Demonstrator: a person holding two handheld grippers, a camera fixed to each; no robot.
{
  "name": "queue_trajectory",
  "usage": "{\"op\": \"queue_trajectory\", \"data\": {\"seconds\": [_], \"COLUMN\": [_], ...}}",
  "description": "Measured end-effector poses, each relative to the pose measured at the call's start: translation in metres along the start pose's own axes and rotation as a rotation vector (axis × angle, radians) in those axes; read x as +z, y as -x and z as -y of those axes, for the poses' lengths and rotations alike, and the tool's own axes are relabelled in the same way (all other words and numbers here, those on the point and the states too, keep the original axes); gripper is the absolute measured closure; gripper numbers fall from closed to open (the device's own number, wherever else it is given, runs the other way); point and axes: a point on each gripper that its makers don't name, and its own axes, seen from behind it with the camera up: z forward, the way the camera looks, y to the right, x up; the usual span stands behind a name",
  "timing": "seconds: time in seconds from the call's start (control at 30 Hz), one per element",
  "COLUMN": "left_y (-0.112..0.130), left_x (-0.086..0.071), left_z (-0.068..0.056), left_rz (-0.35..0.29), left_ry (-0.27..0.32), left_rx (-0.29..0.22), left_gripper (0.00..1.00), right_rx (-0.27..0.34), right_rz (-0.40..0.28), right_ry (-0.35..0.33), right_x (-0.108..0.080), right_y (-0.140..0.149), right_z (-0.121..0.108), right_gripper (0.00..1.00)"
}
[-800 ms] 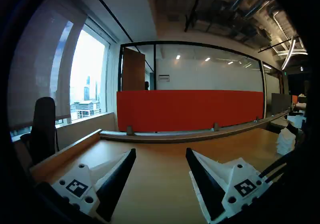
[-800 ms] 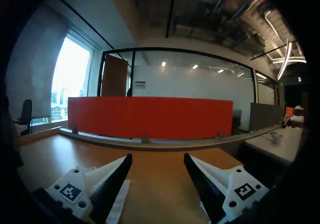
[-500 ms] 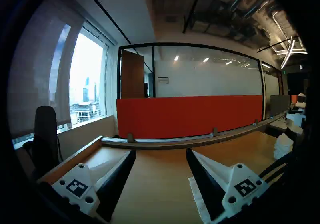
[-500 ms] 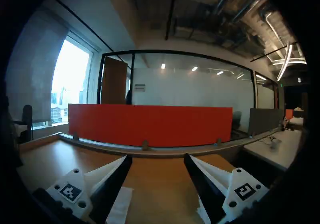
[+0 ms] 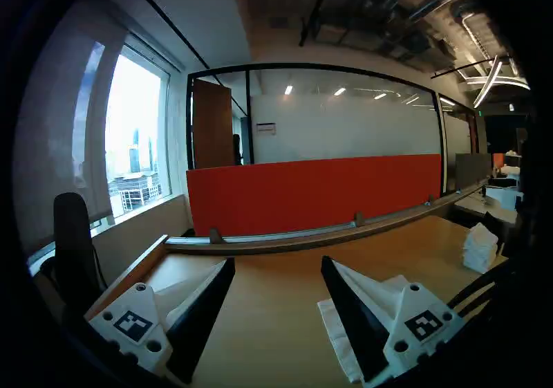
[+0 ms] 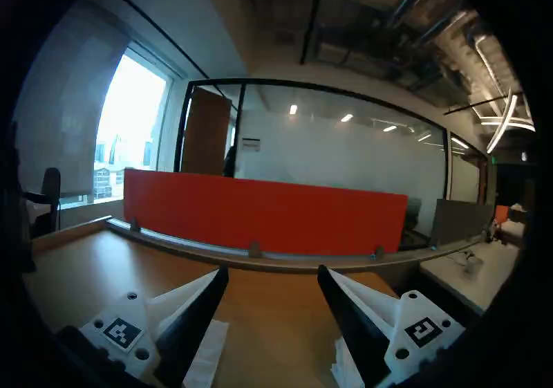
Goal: Fold towel
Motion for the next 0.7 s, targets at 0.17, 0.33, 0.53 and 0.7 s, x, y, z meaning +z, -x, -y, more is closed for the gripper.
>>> {"op": "queue_trajectory", "data": {"seconds": [0.17, 0.33, 0.53, 0.7], "left_y": [0.006, 0.010, 0.016, 0.030], "left_x": [-0.001, -0.002, -0.002, -0.002], "left_z": [-0.008, -0.018, -0.030, -0.043], "left_rz": [0.045, 0.080, 0.111, 0.152], "left_ry": [0.060, 0.122, 0.184, 0.245], "left_rx": [0.018, 0.035, 0.057, 0.082], "left_gripper": [0.07, 0.08, 0.08, 0.08], "right_rx": [-0.034, -0.082, -0.132, -0.156], "right_rz": [0.035, 0.084, 0.141, 0.187], "right_ry": [-0.088, -0.167, -0.273, -0.355], "right_x": [-0.002, -0.007, -0.014, -0.018], "right_y": [0.000, 0.006, 0.016, 0.028], "right_z": [0.018, 0.033, 0.054, 0.069], "right_gripper": [0.00, 0.00, 0.00, 0.00]}}
